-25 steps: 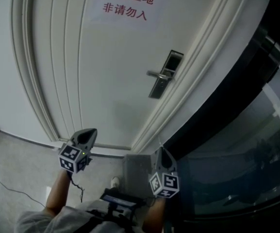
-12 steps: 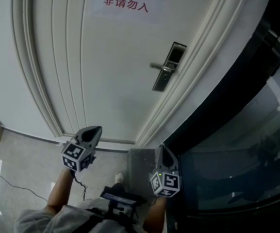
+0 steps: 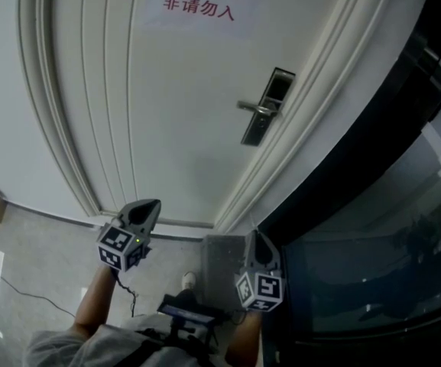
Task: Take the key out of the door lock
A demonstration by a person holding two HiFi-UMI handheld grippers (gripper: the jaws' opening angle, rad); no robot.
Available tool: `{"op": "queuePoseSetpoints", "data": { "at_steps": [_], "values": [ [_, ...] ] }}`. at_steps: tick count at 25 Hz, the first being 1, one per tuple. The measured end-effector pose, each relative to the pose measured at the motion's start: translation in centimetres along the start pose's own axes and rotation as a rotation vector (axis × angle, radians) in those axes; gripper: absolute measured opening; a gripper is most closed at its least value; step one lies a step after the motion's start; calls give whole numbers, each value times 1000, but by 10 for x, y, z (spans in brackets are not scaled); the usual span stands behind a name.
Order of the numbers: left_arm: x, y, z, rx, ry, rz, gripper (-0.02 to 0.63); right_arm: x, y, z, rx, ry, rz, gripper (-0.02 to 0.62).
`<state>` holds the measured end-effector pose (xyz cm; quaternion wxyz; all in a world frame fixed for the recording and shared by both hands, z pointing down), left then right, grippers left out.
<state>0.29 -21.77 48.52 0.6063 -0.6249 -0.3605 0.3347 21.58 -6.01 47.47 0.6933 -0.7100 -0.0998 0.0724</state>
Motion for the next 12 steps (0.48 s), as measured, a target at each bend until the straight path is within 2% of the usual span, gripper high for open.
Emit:
{"op": "queuePoseSetpoints", "data": {
  "at_steps": [12],
  "values": [
    [2, -2, -1, -4, 4, 5, 8, 1, -4, 0, -4, 13, 14, 20]
  ]
}}
Point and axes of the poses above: the fingertips, and each gripper's own axes: z backward along the fingers, x to its right, y out of its top, the point moved 1 cm from there along z, backward along the fingers, and after that the axes turned 4 degrees about -z, right-handed, at the moved point
